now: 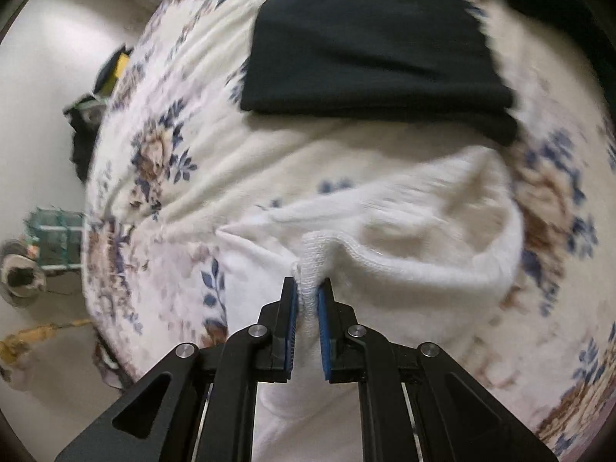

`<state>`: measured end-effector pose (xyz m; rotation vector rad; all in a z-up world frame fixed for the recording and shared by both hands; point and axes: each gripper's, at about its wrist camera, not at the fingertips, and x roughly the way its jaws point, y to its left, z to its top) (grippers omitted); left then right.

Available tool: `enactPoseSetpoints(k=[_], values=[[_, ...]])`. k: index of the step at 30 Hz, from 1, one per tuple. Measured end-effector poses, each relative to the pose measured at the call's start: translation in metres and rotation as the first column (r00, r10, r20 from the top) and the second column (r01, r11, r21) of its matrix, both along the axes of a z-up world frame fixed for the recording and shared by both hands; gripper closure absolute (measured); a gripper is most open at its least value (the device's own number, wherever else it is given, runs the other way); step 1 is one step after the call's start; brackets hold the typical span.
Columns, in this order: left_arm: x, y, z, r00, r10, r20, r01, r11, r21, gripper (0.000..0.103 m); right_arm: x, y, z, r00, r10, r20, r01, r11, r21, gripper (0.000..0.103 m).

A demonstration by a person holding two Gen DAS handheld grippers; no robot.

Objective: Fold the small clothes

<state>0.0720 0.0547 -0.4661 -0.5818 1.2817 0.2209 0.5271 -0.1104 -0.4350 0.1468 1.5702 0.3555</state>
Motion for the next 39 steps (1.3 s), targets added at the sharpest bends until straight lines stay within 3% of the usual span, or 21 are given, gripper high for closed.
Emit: enactPoseSetpoints(k=[4, 8, 10, 11, 12, 13, 14, 15, 17, 20, 21, 22, 25, 29, 34, 35, 36, 37, 38, 39], values=[[-0.006, 0.049, -0.026, 0.998, 0.052, -0.029, -0.053, 0.998, -0.040, 0.103, 0.011, 0.067, -0.031, 0.998, 0.060, 0.003, -0.059, 0.991, -0.117, 0.093], [-0.005, 0.073, -0.041, 0.998, 0.062, -0.016, -0.064, 0.980, -0.186, 0.102, 0.017, 0.100, -0.066, 0.995, 0.081, -0.054, -0.091, 0.973, -0.214, 0.092], [0.000, 0.074, -0.043, 0.999, 0.047, -0.010, -0.048, 0.964, -0.260, 0.098, 0.016, 0.101, -0.073, 0.996, 0.051, -0.073, -0.067, 0.972, -0.226, 0.088], [0.003, 0.072, -0.040, 0.999, 0.032, 0.011, -0.027, 0.957, -0.288, 0.095, 0.014, 0.097, -0.073, 0.995, 0.026, -0.096, -0.045, 0.977, -0.207, 0.076], [0.009, 0.068, -0.037, 1.000, 0.013, 0.027, -0.005, 0.953, -0.302, 0.082, 0.011, 0.093, -0.070, 0.993, 0.011, -0.115, -0.031, 0.985, -0.171, 0.060], [0.014, 0.064, -0.036, 0.999, -0.011, 0.042, 0.023, 0.948, -0.317, 0.064, 0.007, 0.089, -0.065, 0.993, 0.003, -0.118, -0.020, 0.989, -0.145, 0.053], [0.023, 0.055, -0.035, 0.997, -0.049, 0.065, 0.068, 0.938, -0.340, 0.055, -0.002, 0.081, -0.054, 0.994, -0.010, -0.108, -0.003, 0.993, -0.119, 0.042], [0.031, 0.049, -0.036, 0.994, -0.076, 0.075, 0.098, 0.928, -0.358, 0.050, -0.009, 0.078, -0.050, 0.995, -0.011, -0.099, -0.001, 0.993, -0.115, 0.039], [0.050, 0.028, -0.044, 0.985, -0.158, 0.073, 0.173, 0.906, -0.387, 0.050, -0.028, 0.064, -0.034, 0.996, -0.002, -0.088, -0.006, 0.996, -0.092, 0.039], [0.069, -0.002, -0.060, 0.962, -0.266, 0.052, 0.267, 0.893, -0.362, 0.051, -0.054, 0.044, -0.025, 0.995, 0.002, -0.103, -0.011, 0.996, -0.091, 0.039], [0.073, -0.013, -0.065, 0.952, -0.304, 0.042, 0.301, 0.896, -0.327, 0.066, -0.058, 0.038, -0.026, 0.994, -0.005, -0.108, -0.006, 0.995, -0.097, 0.039], [0.073, -0.020, -0.067, 0.944, -0.328, 0.040, 0.325, 0.896, -0.304, 0.103, -0.057, 0.031, -0.026, 0.994, -0.017, -0.106, 0.005, 0.994, -0.106, 0.039], [0.069, -0.029, -0.065, 0.936, -0.350, 0.041, 0.351, 0.913, -0.210, 0.103, -0.050, 0.019, -0.028, 0.996, -0.056, -0.071, 0.048, 0.992, -0.120, 0.039], [0.056, -0.022, -0.049, 0.945, -0.322, 0.055, 0.327, 0.931, -0.161, 0.103, -0.015, 0.009, -0.029, 0.990, -0.135, -0.045, 0.131, 0.987, -0.089, 0.039], [0.043, -0.004, -0.045, 0.958, -0.285, 0.043, 0.288, 0.944, -0.162, 0.103, 0.015, 0.052, -0.055, 0.995, -0.031, -0.091, 0.020, 0.993, -0.116, 0.039], [0.041, 0.000, -0.046, 0.959, -0.281, 0.035, 0.283, 0.942, -0.179, 0.103, 0.017, 0.063, -0.067, 0.993, 0.006, -0.114, -0.025, 0.986, -0.164, 0.042], [0.041, 0.002, -0.050, 0.962, -0.272, 0.029, 0.272, 0.939, -0.213, 0.103, 0.016, 0.071, -0.072, 0.994, 0.031, -0.104, -0.053, 0.975, -0.216, 0.052], [0.042, 0.006, -0.053, 0.968, -0.249, 0.039, 0.250, 0.929, -0.274, 0.102, 0.015, 0.076, -0.073, 0.995, 0.049, -0.087, -0.069, 0.966, -0.249, 0.082], [0.044, 0.009, -0.057, 0.974, -0.220, 0.056, 0.226, 0.915, -0.335, 0.101, 0.014, 0.080, -0.073, 0.994, 0.083, -0.069, -0.099, 0.954, -0.282, 0.089], [0.046, 0.013, -0.060, 0.978, -0.199, 0.060, 0.207, 0.906, -0.370, 0.094, 0.012, 0.083, -0.072, 0.992, 0.106, -0.066, -0.121, 0.948, -0.295, 0.089]])
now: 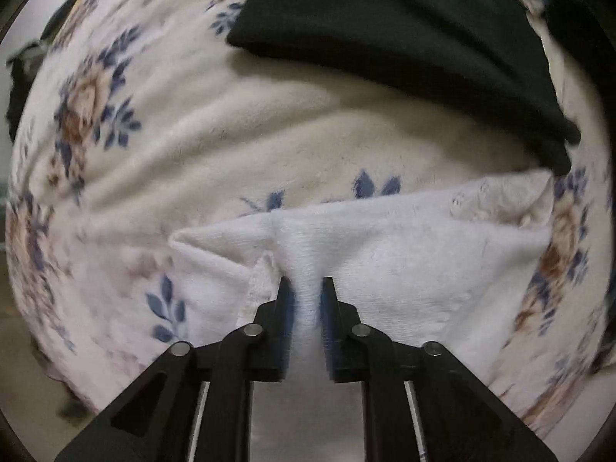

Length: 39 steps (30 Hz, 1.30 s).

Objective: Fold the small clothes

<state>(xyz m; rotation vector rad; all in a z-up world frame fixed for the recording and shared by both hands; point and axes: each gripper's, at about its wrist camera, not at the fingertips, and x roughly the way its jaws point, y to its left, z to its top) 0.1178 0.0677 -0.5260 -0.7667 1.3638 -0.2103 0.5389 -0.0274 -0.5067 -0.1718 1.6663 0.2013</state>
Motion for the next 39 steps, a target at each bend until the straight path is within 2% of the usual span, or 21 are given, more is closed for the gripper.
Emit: enactPoseSetpoints(k=[1, 2, 3, 4, 6, 8, 11, 15, 18, 20, 22, 24, 25, 26, 29, 30, 31, 35, 39], values=[[0.003, 0.002, -0.005, 1.000, 0.014, -0.002, -0.014, 0.999, -0.047, 0.077, -0.001, 0.000, 0.001, 1.000, 0.008, 0.001, -0.008, 1.000, -0.006, 0.089], [0.006, 0.004, -0.009, 1.000, 0.019, -0.001, -0.019, 0.997, -0.080, 0.066, -0.002, -0.001, 0.003, 1.000, 0.014, 0.001, -0.014, 1.000, -0.014, 0.089], [0.009, 0.005, -0.014, 1.000, 0.025, -0.004, -0.025, 0.996, -0.085, 0.046, -0.002, -0.004, 0.005, 1.000, 0.012, -0.004, -0.013, 1.000, -0.013, 0.088], [0.013, 0.005, -0.017, 1.000, 0.026, -0.001, -0.026, 0.996, -0.084, 0.044, -0.003, -0.005, 0.006, 1.000, 0.009, -0.009, -0.009, 1.000, -0.010, 0.087], [0.022, -0.005, -0.024, 1.000, -0.007, -0.014, 0.006, 0.998, -0.057, 0.045, -0.001, -0.011, 0.006, 1.000, -0.003, -0.029, 0.003, 1.000, -0.003, 0.075], [0.029, -0.014, -0.032, 0.998, -0.049, -0.041, 0.049, 0.999, 0.006, 0.045, 0.001, -0.017, 0.006, 0.999, -0.007, -0.031, 0.007, 1.000, -0.011, 0.071], [0.033, -0.019, -0.024, 0.998, -0.037, -0.053, 0.041, 0.995, 0.088, 0.047, 0.003, -0.025, 0.003, 0.999, -0.017, -0.040, 0.017, 1.000, -0.020, 0.071], [0.021, -0.009, 0.004, 1.000, -0.003, 0.000, 0.003, 0.987, 0.162, 0.045, 0.004, -0.022, 0.002, 0.999, -0.020, -0.033, 0.020, 1.000, -0.010, 0.071], [0.012, 0.000, 0.000, 1.000, -0.006, -0.016, 0.008, 0.986, 0.167, 0.045, 0.003, -0.019, 0.001, 0.999, -0.009, -0.034, 0.008, 1.000, -0.010, 0.071], [0.011, 0.002, -0.014, 0.998, -0.027, -0.062, 0.036, 0.988, 0.148, 0.045, 0.003, -0.020, 0.001, 0.999, -0.017, -0.036, 0.017, 1.000, -0.002, 0.071], [0.016, -0.005, -0.020, 0.997, -0.041, -0.063, 0.049, 0.992, 0.120, 0.046, 0.004, -0.019, 0.002, 0.999, -0.024, -0.038, 0.024, 1.000, 0.006, 0.071], [0.019, -0.010, -0.022, 0.996, -0.062, -0.059, 0.069, 0.989, 0.133, 0.050, 0.004, -0.022, 0.002, 0.999, -0.029, -0.038, 0.030, 0.999, 0.013, 0.071], [0.020, -0.014, -0.022, 0.997, -0.069, -0.046, 0.076, 0.986, 0.149, 0.079, 0.003, -0.023, 0.002, 0.999, -0.030, -0.038, 0.031, 0.999, 0.016, 0.071], [0.022, -0.018, -0.022, 0.996, -0.075, -0.050, 0.083, 0.981, 0.175, 0.097, 0.003, -0.024, 0.001, 0.999, -0.029, -0.037, 0.029, 0.999, 0.017, 0.071], [0.020, -0.024, -0.011, 0.999, -0.051, -0.001, 0.050, 0.981, 0.187, 0.099, 0.003, -0.029, 0.002, 0.999, -0.032, -0.020, 0.032, 0.999, 0.024, 0.073], [0.015, -0.022, -0.003, 0.999, -0.034, 0.018, 0.029, 0.979, 0.200, 0.099, 0.001, -0.032, 0.005, 0.999, -0.033, -0.005, 0.033, 0.999, 0.027, 0.093], [0.010, -0.020, 0.004, 1.000, -0.017, 0.024, 0.012, 0.979, 0.202, 0.099, -0.001, -0.034, 0.006, 1.000, -0.027, 0.011, 0.027, 1.000, 0.015, 0.095], [-0.022, -0.002, 0.039, 0.995, 0.090, 0.032, -0.094, 0.976, 0.197, 0.099, -0.008, -0.034, 0.024, 0.998, 0.003, 0.056, -0.001, 1.000, -0.029, 0.096], [-0.041, 0.014, 0.063, 0.987, 0.155, 0.032, -0.159, 0.970, 0.186, 0.099, -0.014, -0.026, 0.050, 0.997, 0.030, 0.066, -0.029, 1.000, -0.012, 0.096]])
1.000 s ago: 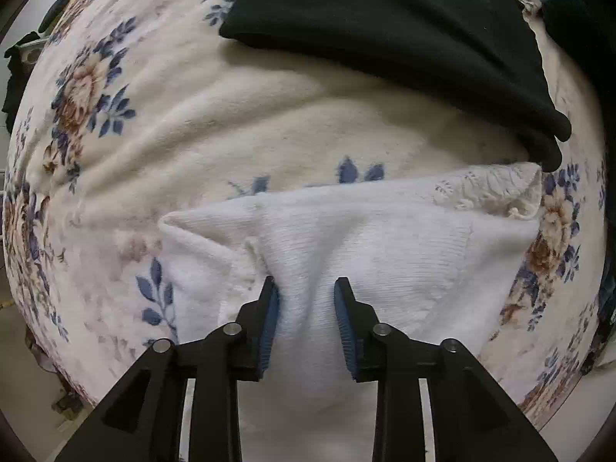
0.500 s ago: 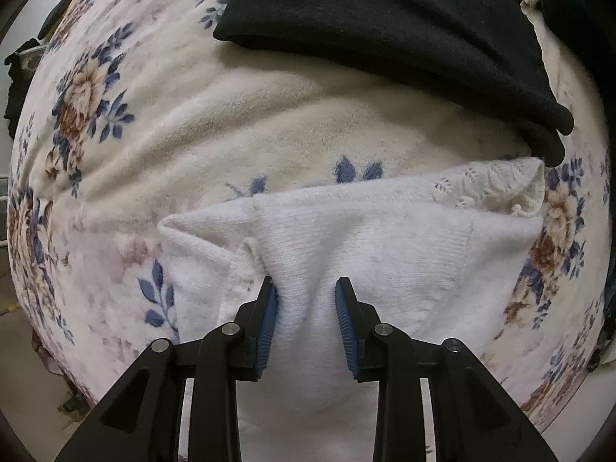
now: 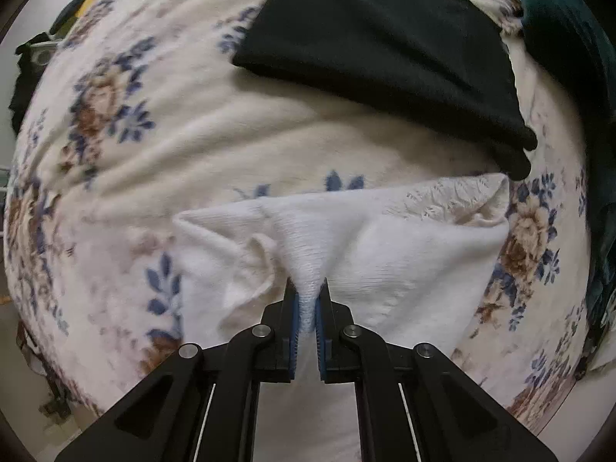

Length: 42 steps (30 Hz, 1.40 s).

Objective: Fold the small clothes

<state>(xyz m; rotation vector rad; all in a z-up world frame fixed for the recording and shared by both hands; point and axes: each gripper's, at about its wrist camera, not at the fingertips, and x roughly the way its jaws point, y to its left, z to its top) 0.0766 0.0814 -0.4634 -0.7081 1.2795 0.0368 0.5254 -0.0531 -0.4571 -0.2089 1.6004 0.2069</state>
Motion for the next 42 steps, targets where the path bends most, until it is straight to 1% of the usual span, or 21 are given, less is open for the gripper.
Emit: enactPoseSetpoints(k=[4, 7, 10, 12, 13, 14, 18, 20, 23, 25, 26, 27, 28, 30, 31, 32, 33, 35, 36, 39, 42], values=[[0.006, 0.008, -0.012, 0.999, 0.031, -0.024, -0.030, 0.999, 0.026, 0.099, -0.006, 0.031, 0.011, 0.999, 0.052, 0.003, -0.052, 0.999, 0.004, 0.096], [0.019, 0.019, -0.054, 0.995, 0.036, -0.098, -0.039, 0.999, -0.025, 0.098, -0.004, 0.068, -0.006, 0.996, 0.089, 0.004, -0.089, 0.996, -0.025, 0.096], [0.024, 0.030, -0.087, 0.984, 0.013, -0.179, -0.039, 0.989, -0.142, 0.088, 0.001, 0.082, -0.040, 0.994, 0.074, -0.083, -0.076, 0.997, -0.018, 0.094], [0.021, 0.040, -0.088, 0.983, 0.031, -0.179, -0.061, 0.985, -0.163, 0.080, 0.002, 0.076, -0.050, 0.990, 0.017, -0.142, -0.011, 0.999, 0.039, 0.072], [0.019, 0.043, -0.085, 0.986, 0.028, -0.166, -0.055, 0.985, -0.161, 0.075, -0.003, 0.066, -0.044, 0.989, -0.013, -0.148, 0.030, 0.993, 0.116, 0.062], [0.018, 0.046, -0.081, 0.987, 0.017, -0.157, -0.043, 0.986, -0.159, 0.072, -0.010, 0.055, -0.034, 0.989, -0.035, -0.146, 0.060, 0.984, 0.171, 0.046], [0.020, 0.046, -0.076, 0.986, -0.036, -0.164, 0.013, 0.990, -0.137, 0.069, -0.080, -0.022, 0.010, 0.990, -0.108, -0.089, 0.129, 0.952, 0.278, 0.042], [0.026, 0.041, -0.077, 0.983, -0.062, -0.174, 0.041, 0.991, -0.124, 0.069, -0.138, -0.079, 0.009, 0.975, -0.178, -0.131, 0.209, 0.935, 0.287, 0.042], [0.037, 0.029, -0.078, 0.975, -0.108, -0.192, 0.085, 0.989, -0.125, 0.069, -0.233, -0.154, -0.027, 0.905, -0.298, -0.303, 0.375, 0.895, 0.240, 0.042], [0.040, 0.022, -0.079, 0.971, -0.139, -0.197, 0.118, 0.986, -0.116, 0.069, -0.294, -0.190, -0.057, 0.813, -0.408, -0.416, 0.518, 0.832, 0.197, 0.042], [0.044, 0.017, -0.081, 0.966, -0.158, -0.202, 0.138, 0.984, -0.108, 0.069, -0.332, -0.206, -0.078, 0.725, -0.476, -0.498, 0.623, 0.762, 0.178, 0.042], [0.046, 0.015, -0.081, 0.964, -0.171, -0.205, 0.152, 0.983, -0.104, 0.069, -0.352, -0.212, -0.090, 0.675, -0.507, -0.536, 0.675, 0.718, 0.170, 0.043], [0.048, 0.012, -0.082, 0.961, -0.182, -0.209, 0.166, 0.982, -0.093, 0.069, -0.377, -0.218, -0.106, 0.601, -0.551, -0.579, 0.747, 0.646, 0.159, 0.043], [0.050, 0.008, -0.082, 0.956, -0.200, -0.215, 0.187, 0.979, -0.078, 0.069, -0.407, -0.225, -0.123, 0.503, -0.608, -0.613, 0.839, 0.514, 0.179, 0.047], [0.051, 0.005, -0.082, 0.953, -0.210, -0.217, 0.198, 0.977, -0.073, 0.069, -0.415, -0.226, -0.127, 0.479, -0.627, -0.614, 0.860, 0.476, 0.185, 0.056], [0.052, 0.003, -0.083, 0.950, -0.221, -0.221, 0.213, 0.975, -0.057, 0.069, -0.423, -0.230, -0.132, 0.442, -0.663, -0.604, 0.888, 0.418, 0.192, 0.089], [0.053, 0.003, -0.082, 0.949, -0.227, -0.221, 0.221, 0.974, -0.052, 0.069, -0.430, -0.231, -0.134, 0.425, -0.689, -0.587, 0.901, 0.388, 0.196, 0.096], [0.055, -0.001, -0.082, 0.947, -0.233, -0.221, 0.230, 0.972, -0.041, 0.069, -0.440, -0.234, -0.133, 0.415, -0.726, -0.548, 0.907, 0.373, 0.193, 0.097], [0.055, -0.002, -0.082, 0.948, -0.232, -0.218, 0.230, 0.973, -0.037, 0.069, -0.448, -0.233, -0.129, 0.421, -0.736, -0.531, 0.906, 0.377, 0.195, 0.098], [0.056, -0.008, -0.080, 0.950, -0.234, -0.209, 0.237, 0.971, -0.010, 0.068, -0.464, -0.227, -0.114, 0.485, -0.729, -0.482, 0.872, 0.445, 0.204, 0.099], [0.060, -0.017, -0.077, 0.950, -0.240, -0.198, 0.247, 0.969, 0.010, 0.057, -0.499, -0.222, -0.105, 0.485, -0.733, -0.478, 0.872, 0.448, 0.197, 0.100]])
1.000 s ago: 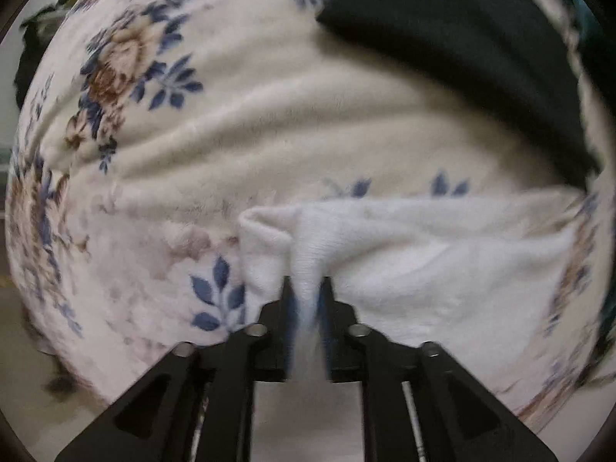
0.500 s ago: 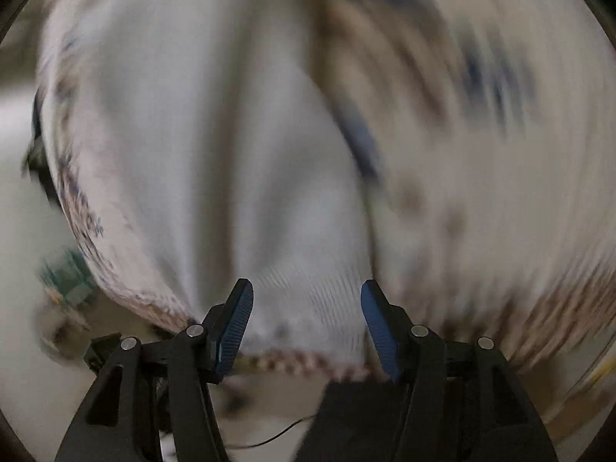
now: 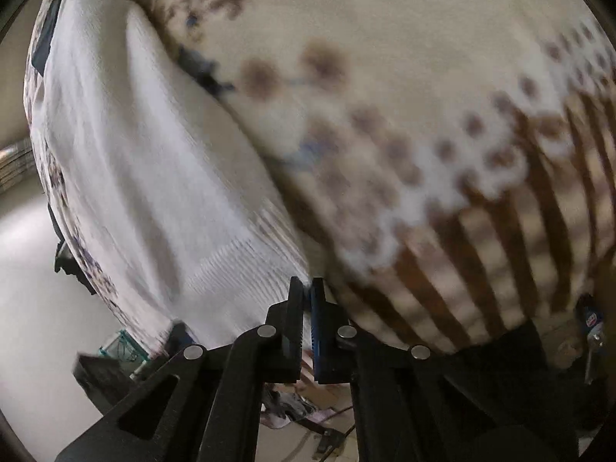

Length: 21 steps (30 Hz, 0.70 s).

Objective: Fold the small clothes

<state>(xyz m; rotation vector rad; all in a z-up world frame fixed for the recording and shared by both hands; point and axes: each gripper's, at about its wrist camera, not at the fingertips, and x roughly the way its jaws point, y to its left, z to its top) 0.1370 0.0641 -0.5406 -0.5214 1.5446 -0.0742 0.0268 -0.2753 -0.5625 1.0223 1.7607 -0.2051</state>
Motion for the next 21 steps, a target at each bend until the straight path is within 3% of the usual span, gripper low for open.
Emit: enactPoseSetpoints(k=[4, 7, 9, 11, 15, 18, 21], values=[[0.004, -0.008, 0.007, 1.000, -0.005, 0.026, 0.005, 1.000, 0.009, 0.057, -0.030, 0.001, 0.006, 1.000, 0.002, 0.027, -0.001, 1.000, -0.020, 0.101], [0.008, -0.017, -0.002, 0.999, -0.045, 0.030, 0.045, 0.999, 0.001, 0.057, -0.029, -0.006, 0.012, 0.999, 0.013, 0.040, -0.013, 1.000, -0.003, 0.101], [0.010, -0.028, -0.011, 0.997, -0.079, 0.017, 0.078, 0.996, 0.044, 0.057, -0.034, -0.003, 0.012, 0.998, 0.037, 0.045, -0.036, 0.999, -0.003, 0.101], [0.006, -0.035, -0.008, 0.995, -0.075, 0.058, 0.070, 0.994, 0.090, 0.098, -0.040, 0.002, 0.004, 0.998, 0.057, 0.024, -0.057, 0.998, -0.017, 0.103], [-0.009, -0.041, 0.016, 0.985, -0.080, 0.155, 0.058, 0.988, 0.144, 0.097, -0.084, 0.007, -0.025, 0.995, 0.043, -0.085, -0.042, 0.999, 0.020, 0.103], [-0.016, -0.036, 0.014, 0.989, -0.067, 0.132, 0.050, 0.991, 0.126, 0.097, -0.106, 0.006, -0.026, 0.998, -0.002, -0.060, 0.007, 0.997, 0.080, 0.103], [-0.012, -0.030, 0.008, 0.992, -0.056, 0.115, 0.042, 0.992, 0.118, 0.097, -0.105, -0.010, -0.014, 0.990, -0.142, 0.018, 0.138, 0.980, 0.143, 0.101]])
